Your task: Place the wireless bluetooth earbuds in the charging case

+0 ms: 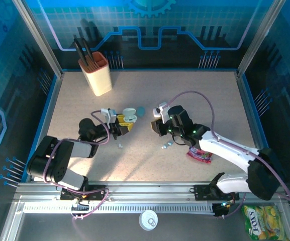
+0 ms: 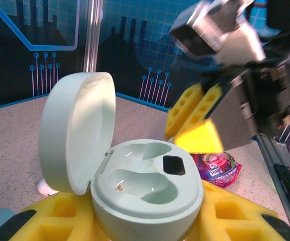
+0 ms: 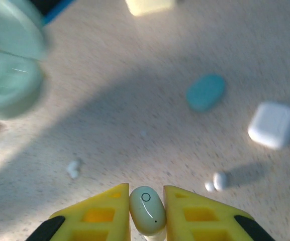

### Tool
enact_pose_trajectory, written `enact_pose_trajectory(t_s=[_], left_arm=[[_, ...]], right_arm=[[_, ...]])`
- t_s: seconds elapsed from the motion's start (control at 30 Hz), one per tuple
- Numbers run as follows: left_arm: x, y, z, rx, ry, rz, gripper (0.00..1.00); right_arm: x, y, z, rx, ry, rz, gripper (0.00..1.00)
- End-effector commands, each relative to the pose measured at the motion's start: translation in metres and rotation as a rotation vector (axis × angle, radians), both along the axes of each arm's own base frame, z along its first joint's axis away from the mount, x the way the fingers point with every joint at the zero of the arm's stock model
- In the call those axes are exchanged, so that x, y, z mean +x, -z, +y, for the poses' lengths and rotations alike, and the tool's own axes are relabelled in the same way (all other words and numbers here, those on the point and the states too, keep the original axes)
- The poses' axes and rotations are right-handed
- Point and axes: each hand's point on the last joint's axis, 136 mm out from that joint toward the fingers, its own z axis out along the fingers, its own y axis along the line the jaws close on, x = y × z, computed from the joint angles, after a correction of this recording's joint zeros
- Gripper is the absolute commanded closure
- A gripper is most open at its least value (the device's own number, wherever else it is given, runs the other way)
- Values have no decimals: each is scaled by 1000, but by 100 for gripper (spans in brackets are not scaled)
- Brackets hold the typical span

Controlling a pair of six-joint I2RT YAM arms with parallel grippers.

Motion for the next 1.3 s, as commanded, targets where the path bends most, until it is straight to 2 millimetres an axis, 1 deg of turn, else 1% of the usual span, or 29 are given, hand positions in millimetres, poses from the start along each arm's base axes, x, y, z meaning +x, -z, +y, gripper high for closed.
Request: enact_pose_trajectory(t_s=[0.0,0.03,0.13,0.23,0.33,0.4,0.5,0.7,1.1,1.2,1.27], left_arm=[[-2,-9,-6,-4,42,-42,74],[-3,-9,-5,-4,44,-42,74],[-5,-9,-6,-1,55,-48,75],[-7,-9,-7,3,62,-54,76],[-9,-10,-6,5,62,-63,76],[-10,-11,-6,4,63,-67,76],[-12,-12,-6,4,60,-75,76],[-12,-15,-5,3,53,-86,76],[-12,-22,-3,-4,37,-106,76],[-12,-23,-3,-5,34,-111,76],[-12,-23,-3,-4,34,-110,76]], right_arm=[[-5,-51,23,47,-88,-156,80],[-8,-60,31,58,-115,-172,80],[-13,-77,52,70,-173,-207,80],[-13,-86,69,83,-214,-221,80],[-8,-85,83,86,-234,-219,81],[-5,-82,88,80,-237,-215,81],[-1,-79,91,72,-236,-212,81],[2,-65,92,71,-235,-169,81],[9,-42,86,42,-207,-128,80],[10,-41,84,42,-198,-124,78],[10,-47,83,55,-196,-130,74]])
